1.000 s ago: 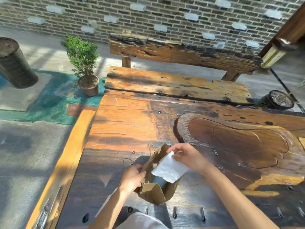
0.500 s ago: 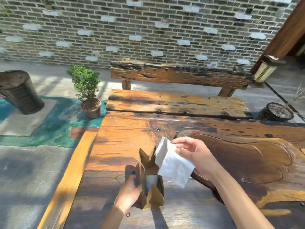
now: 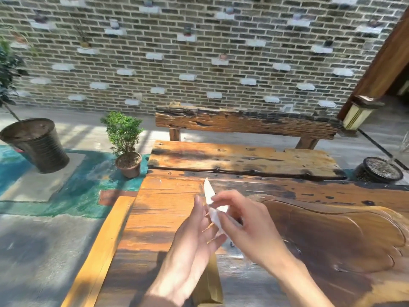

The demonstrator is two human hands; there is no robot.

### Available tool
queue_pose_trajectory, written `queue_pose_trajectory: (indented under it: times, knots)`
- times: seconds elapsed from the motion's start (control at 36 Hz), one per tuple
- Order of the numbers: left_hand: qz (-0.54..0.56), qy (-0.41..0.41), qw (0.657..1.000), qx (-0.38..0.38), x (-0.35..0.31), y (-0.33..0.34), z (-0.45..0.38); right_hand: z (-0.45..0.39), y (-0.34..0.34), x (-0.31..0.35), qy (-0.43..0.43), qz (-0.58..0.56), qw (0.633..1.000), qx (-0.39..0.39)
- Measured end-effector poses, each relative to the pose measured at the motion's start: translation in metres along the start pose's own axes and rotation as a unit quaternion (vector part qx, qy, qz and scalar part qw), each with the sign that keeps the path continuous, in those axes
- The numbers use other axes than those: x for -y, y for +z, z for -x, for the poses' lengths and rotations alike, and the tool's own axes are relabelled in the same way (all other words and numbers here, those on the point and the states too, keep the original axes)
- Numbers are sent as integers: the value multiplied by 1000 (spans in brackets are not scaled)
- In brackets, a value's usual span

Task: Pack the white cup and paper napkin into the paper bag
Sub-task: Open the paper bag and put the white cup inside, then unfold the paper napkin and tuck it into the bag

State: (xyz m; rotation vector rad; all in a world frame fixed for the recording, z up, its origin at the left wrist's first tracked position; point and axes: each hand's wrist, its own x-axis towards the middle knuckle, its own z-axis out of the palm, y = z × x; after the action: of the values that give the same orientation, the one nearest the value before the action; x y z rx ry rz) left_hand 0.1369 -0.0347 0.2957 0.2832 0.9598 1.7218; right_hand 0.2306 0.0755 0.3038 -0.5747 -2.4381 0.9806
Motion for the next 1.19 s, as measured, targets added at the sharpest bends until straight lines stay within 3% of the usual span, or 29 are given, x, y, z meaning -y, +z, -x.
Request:
queue_pose_trajectory:
  times: [0.14,0.22,0.31,0.36,0.42,0.47,0.53,0.58,0.64,0.69,0.75,0.94,1.08,1.19]
  knots:
    - [163,5,986,-22,3,-2,-4,7,12,8,-99,118,988,34]
    - [140,-32,989,-32,1,-8,-4,11,10,13,-153,156,974,58]
    - [99,-36,992,-68,-1,-14,-5,14,3,13,-160,94,979,90]
    - [74,-10,993,-89,-3,-17,-7,16,-1,8,-133,18,988,71]
    - [60,4,996,-68,-7,-17,-6,17,-4,1,-77,-35,996,-31]
    - [31,6,998,-48,-14,-16,-5,15,-8,-5,36,-17,986,-159]
    - [7,9,999,-40,-20,-16,-5,12,-14,-11,152,-6,966,-208]
    - [0,7,1000,-30,-24,-16,-5,9,-20,-14,234,-70,959,-143]
    - [-2,0,1000,-24,-26,-16,-5,10,-22,-15,302,-193,933,-23]
    - [2,-7,1000,-20,-26,-14,-6,12,-18,-17,298,-285,909,62]
    - [4,-12,1000,-16,-25,-12,-7,13,-15,-16,279,-325,900,87]
    - [-57,-1,998,23,-23,-9,-7,2,-13,1,258,-378,889,16]
    - [-173,28,984,7,-30,-14,-8,-1,-12,4,241,-343,908,-14]
    - [-294,66,954,-1,-35,-18,-9,-2,-16,2,210,-327,921,-16]
